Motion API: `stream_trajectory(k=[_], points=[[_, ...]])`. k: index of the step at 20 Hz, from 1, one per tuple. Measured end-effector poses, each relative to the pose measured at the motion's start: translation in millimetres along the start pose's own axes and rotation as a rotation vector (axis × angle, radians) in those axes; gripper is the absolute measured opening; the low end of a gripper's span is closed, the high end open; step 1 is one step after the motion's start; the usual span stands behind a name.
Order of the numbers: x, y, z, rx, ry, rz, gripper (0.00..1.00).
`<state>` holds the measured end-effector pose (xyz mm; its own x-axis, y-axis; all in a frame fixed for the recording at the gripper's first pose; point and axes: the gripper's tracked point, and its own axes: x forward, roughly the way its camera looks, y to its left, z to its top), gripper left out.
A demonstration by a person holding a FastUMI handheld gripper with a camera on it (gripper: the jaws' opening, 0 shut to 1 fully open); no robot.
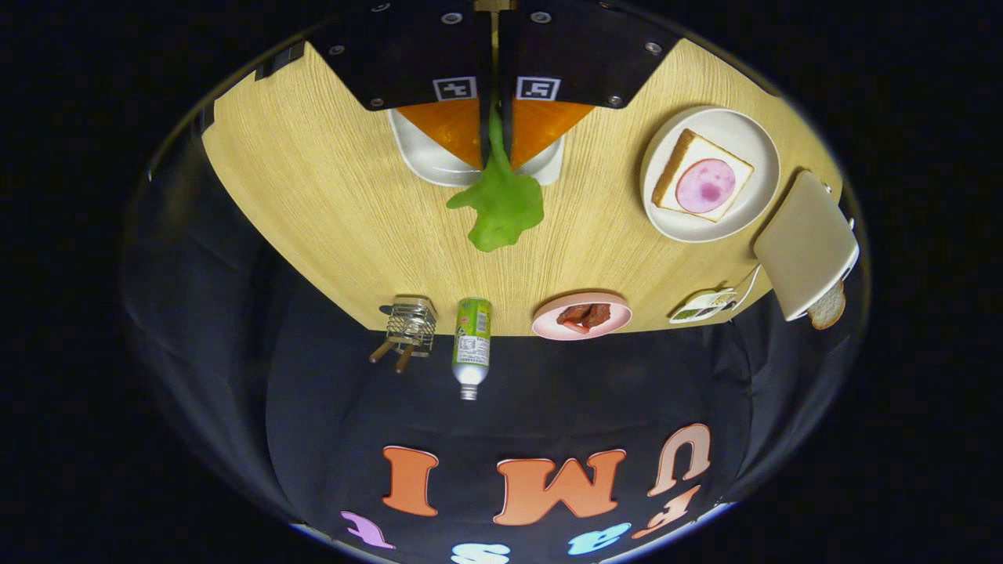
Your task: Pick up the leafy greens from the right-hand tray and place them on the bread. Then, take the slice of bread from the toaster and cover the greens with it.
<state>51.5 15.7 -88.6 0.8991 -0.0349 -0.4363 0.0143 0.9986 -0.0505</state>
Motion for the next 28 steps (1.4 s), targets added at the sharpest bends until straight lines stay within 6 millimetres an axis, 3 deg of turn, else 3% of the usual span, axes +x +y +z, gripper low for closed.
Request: stream_trajectory(k=[9, 28], points=[[-12, 45, 13, -0.037, -0.012, 0.057, 0.04], [-5, 162, 17, -0.117, 0.009, 0.173, 0.04]])
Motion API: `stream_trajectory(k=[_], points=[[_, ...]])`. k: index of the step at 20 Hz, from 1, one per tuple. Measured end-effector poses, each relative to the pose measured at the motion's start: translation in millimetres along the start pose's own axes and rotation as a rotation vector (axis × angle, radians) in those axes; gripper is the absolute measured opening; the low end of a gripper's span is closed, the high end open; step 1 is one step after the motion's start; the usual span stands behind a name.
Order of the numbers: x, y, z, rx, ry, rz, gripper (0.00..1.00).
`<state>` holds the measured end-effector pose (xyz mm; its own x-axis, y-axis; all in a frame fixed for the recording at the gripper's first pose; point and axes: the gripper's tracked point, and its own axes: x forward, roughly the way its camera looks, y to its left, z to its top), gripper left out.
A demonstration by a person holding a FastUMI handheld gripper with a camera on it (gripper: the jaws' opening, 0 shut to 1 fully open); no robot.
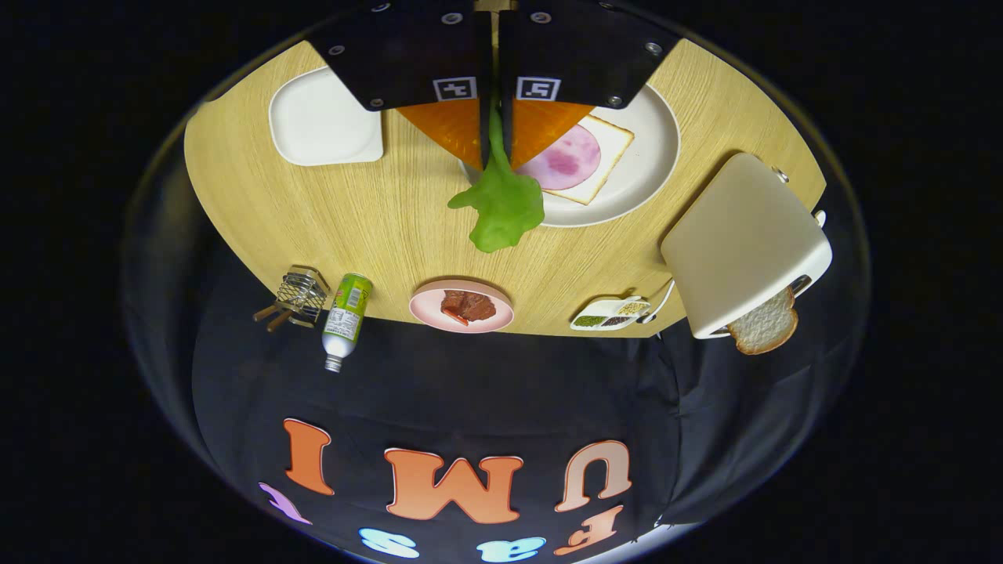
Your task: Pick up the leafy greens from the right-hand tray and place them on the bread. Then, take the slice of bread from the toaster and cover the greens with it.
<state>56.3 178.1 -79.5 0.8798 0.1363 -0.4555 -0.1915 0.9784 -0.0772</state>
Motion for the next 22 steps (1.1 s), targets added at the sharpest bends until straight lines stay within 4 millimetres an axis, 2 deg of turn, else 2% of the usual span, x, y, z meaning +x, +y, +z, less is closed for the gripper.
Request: stream_trajectory(k=[5, 14, 22], points=[[7, 21, 0, -0.001, 0.011, 0.004, 0.04], [24, 40, -4, 0.03, 0.027, 0.0, 0.05], [27, 43, -10, 0.029, 0.038, 0.003, 0.24]])
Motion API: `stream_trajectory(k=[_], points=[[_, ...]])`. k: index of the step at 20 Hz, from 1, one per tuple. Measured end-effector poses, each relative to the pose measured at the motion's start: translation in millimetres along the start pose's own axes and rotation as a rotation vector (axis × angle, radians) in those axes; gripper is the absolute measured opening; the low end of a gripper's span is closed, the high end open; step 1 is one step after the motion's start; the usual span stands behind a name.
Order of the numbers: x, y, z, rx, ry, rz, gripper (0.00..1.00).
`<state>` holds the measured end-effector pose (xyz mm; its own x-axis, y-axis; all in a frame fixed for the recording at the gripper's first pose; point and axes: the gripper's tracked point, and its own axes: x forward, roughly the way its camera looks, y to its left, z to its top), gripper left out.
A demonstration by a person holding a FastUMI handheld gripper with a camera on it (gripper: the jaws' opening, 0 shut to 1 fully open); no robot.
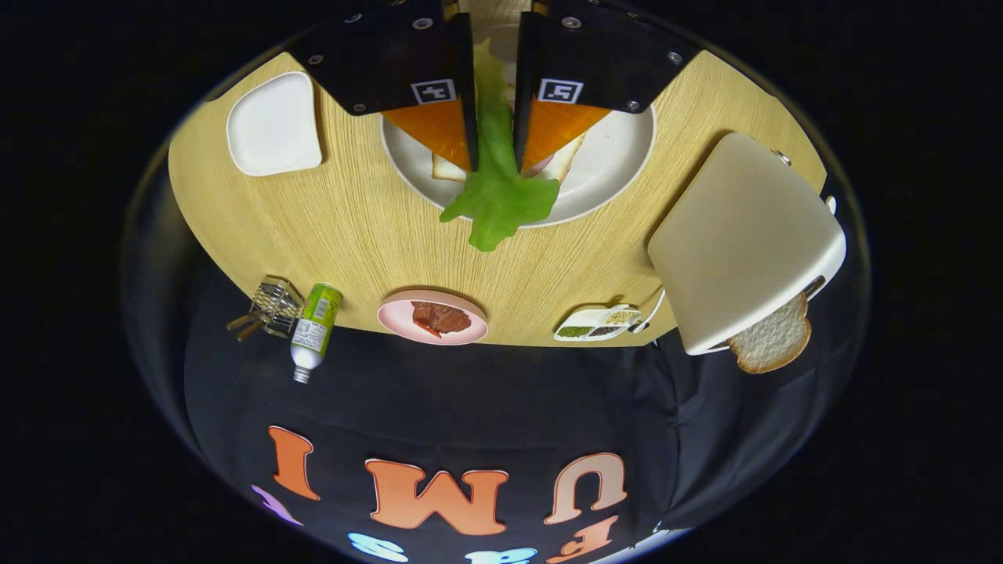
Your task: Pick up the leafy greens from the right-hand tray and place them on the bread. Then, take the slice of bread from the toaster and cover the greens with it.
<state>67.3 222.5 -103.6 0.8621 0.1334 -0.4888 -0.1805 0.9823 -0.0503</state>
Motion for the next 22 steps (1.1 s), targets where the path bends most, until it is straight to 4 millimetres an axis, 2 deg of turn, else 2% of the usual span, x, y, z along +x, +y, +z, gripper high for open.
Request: stream_trajectory(k=[2, 4, 5, 9, 11, 14, 19, 22], points=[[0, 1, -1, -0.001, 0.0, -0.002, 0.3], [-1, 1, -1, -0.001, 0.001, -0.004, 0.44], [-1, 1, -1, 0.0, 0.0, -0.007, 0.56], [-10, 0, 9, 0.025, -0.028, -0.022, 0.87], [-15, 0, 18, 0.033, -0.047, -0.031, 0.96], [-26, 4, 37, 0.035, -0.075, -0.042, 0.97], [-47, 24, 83, -0.011, -0.144, -0.06, 0.97], [-58, 47, 107, -0.014, -0.171, -0.047, 0.97]])
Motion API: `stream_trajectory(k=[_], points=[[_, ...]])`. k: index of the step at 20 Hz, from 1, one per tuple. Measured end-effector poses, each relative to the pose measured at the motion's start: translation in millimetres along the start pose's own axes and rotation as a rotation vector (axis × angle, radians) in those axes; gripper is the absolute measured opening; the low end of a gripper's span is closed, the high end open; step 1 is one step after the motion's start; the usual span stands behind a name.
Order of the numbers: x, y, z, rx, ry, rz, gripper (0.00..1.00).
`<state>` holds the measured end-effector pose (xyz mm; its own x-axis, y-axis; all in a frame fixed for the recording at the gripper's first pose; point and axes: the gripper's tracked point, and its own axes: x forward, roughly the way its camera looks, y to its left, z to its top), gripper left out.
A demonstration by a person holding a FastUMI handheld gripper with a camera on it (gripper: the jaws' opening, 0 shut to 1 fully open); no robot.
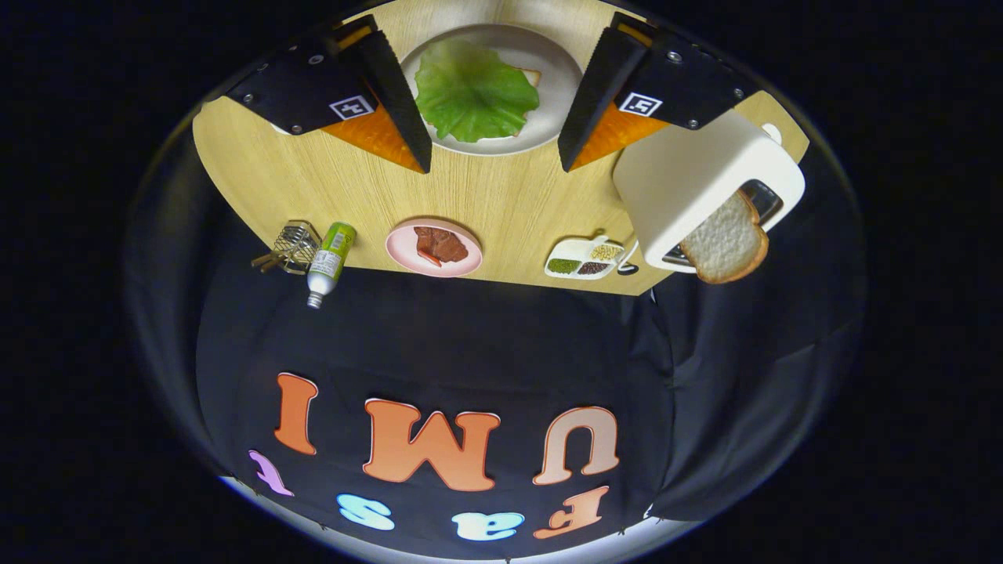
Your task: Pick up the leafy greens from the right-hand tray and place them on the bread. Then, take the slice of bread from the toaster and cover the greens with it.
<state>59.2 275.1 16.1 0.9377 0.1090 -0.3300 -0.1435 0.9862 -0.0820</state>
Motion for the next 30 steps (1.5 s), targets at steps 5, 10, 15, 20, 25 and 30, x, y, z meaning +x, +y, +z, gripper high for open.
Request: stream_trajectory(k=[5, 10, 15, 20, 25, 30], points=[[-6, 35, 35, -0.039, -0.057, 0.013, 0.97], [-10, 76, 61, -0.043, -0.085, 0.038, 0.97], [-8, 119, 79, -0.035, -0.091, 0.071, 0.97], [0, 163, 83, 0.001, -0.084, 0.135, 0.98], [12, 186, 69, -0.021, -0.061, 0.162, 0.98], [22, 194, 47, -0.044, -0.002, 0.174, 0.93]])
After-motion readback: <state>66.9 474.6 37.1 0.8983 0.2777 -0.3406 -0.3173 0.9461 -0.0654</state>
